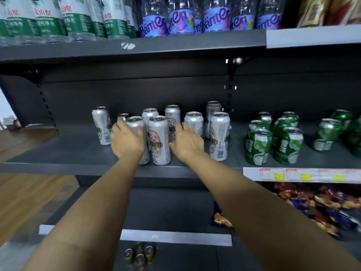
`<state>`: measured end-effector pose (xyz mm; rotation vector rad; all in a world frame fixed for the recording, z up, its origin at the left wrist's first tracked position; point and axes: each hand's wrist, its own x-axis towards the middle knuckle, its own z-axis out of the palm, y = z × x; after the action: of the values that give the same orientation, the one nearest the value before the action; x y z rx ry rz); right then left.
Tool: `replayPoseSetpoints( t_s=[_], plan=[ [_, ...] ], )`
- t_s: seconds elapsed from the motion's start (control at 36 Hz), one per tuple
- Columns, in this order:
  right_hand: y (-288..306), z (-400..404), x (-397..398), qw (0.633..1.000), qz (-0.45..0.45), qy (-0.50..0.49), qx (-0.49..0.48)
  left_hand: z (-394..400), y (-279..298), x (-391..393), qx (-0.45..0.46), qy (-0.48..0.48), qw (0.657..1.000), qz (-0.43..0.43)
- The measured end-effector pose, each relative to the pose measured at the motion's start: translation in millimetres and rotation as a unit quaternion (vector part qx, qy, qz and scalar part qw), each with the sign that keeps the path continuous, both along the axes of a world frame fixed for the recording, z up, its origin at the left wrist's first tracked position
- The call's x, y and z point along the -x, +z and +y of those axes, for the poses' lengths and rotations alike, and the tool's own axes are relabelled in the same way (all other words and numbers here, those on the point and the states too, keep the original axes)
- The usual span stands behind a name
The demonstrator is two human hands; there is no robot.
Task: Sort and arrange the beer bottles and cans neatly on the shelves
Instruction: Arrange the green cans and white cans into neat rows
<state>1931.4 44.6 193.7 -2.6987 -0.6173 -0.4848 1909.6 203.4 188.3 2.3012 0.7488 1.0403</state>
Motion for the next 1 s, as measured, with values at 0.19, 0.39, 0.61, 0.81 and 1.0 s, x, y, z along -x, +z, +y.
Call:
replayPoseSetpoints(
  t_s=[0.19,0.39,0.61,0.81,1.0],
  plan=[
    [-27,-91,31,0.998,0.026,-0.039,0.034,-67,-21,29,-0.076,-0.031,0.996,0.017],
    [-49,-230,63,0.988,0.068,-0.127,0.050,-205,-44,44,-0.077,-0.148,0.983,0.074],
    [-63,-402,98,0.957,0.122,-0.264,0.003,-375,-68,40,-0.076,-0.294,0.947,0.104],
    [-67,-526,108,0.921,0.140,-0.362,-0.018,-513,-74,22,-0.087,-0.394,0.910,0.100],
    [-64,-622,81,0.900,0.124,-0.416,-0.034,-627,-71,-19,-0.070,-0.457,0.883,0.077]
  ],
)
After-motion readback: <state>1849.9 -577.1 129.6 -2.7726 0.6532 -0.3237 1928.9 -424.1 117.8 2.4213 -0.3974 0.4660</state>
